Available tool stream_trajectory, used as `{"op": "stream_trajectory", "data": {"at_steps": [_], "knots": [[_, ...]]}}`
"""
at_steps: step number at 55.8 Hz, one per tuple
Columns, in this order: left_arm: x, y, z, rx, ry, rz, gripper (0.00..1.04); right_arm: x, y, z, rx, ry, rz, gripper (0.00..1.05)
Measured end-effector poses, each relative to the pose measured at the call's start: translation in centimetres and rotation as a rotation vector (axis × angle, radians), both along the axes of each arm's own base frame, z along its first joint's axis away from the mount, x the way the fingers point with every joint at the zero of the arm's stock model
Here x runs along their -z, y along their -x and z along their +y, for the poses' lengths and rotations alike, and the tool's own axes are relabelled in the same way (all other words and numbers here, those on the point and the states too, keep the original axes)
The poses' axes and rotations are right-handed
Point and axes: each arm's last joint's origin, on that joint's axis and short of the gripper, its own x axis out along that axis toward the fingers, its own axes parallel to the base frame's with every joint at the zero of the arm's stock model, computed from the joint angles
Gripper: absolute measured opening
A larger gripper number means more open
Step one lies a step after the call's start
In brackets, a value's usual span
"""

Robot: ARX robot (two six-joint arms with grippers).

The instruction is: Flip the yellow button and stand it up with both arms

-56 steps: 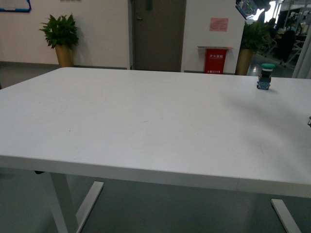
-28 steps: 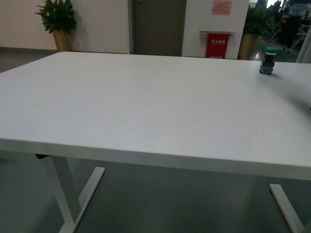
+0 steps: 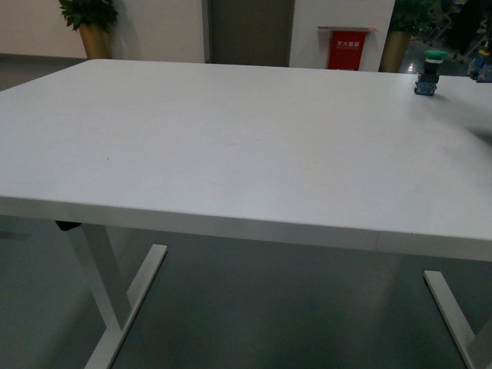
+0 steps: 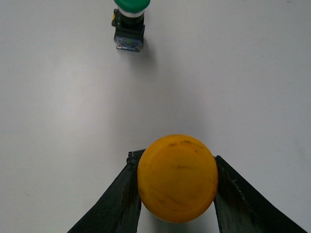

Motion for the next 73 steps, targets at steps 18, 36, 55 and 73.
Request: {"op": "stream_trajectory", "data": {"at_steps": [18, 36, 55, 73], "knots": [[0.0, 0.0, 0.0, 0.000, 0.000, 0.000, 0.99, 3.4, -2.8, 1.0, -0.003, -0.004, 0.044, 0.37], [0.0, 0.0, 0.0, 0.000, 0.000, 0.000, 0.99, 3.8, -3.6, 0.1, 0.017, -0.006, 0.045, 0.37], [0.0, 0.0, 0.0, 0.000, 0.000, 0.000, 0.99, 5.7, -3.9, -1.0, 0.046, 0.015, 0.063, 0.37], [0.0, 0.0, 0.0, 0.000, 0.000, 0.000, 0.99, 5.6, -3.6, -1.3, 0.037, 0.003, 0.063, 0.49]]}}
